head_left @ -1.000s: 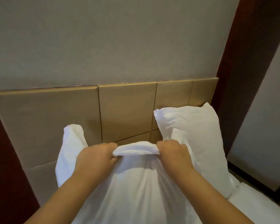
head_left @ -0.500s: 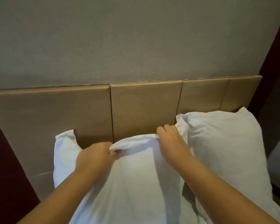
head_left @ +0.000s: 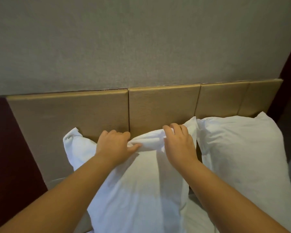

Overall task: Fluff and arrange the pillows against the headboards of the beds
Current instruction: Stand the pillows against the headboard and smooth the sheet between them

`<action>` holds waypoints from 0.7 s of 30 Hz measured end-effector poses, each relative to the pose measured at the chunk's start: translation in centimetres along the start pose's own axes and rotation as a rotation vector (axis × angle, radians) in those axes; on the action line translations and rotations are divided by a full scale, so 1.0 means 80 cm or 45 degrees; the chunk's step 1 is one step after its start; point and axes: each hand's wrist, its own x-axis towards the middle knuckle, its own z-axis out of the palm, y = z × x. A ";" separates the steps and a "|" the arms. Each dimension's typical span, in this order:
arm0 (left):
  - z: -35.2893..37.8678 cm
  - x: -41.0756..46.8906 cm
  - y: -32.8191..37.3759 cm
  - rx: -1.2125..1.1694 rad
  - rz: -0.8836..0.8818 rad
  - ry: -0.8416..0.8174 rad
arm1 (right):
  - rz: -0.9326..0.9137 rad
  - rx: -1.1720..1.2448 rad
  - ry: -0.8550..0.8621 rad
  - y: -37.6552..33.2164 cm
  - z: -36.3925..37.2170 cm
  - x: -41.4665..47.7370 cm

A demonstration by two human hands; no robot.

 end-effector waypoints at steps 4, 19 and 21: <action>-0.027 -0.034 -0.048 0.101 0.059 -0.188 | -0.065 -0.001 0.027 -0.054 -0.026 -0.034; -0.051 -0.067 -0.125 -0.072 0.128 -0.152 | -0.055 0.101 -0.281 -0.206 -0.015 -0.025; -0.053 -0.069 -0.129 -0.255 0.113 -0.171 | -0.085 0.063 -0.332 -0.205 -0.017 -0.012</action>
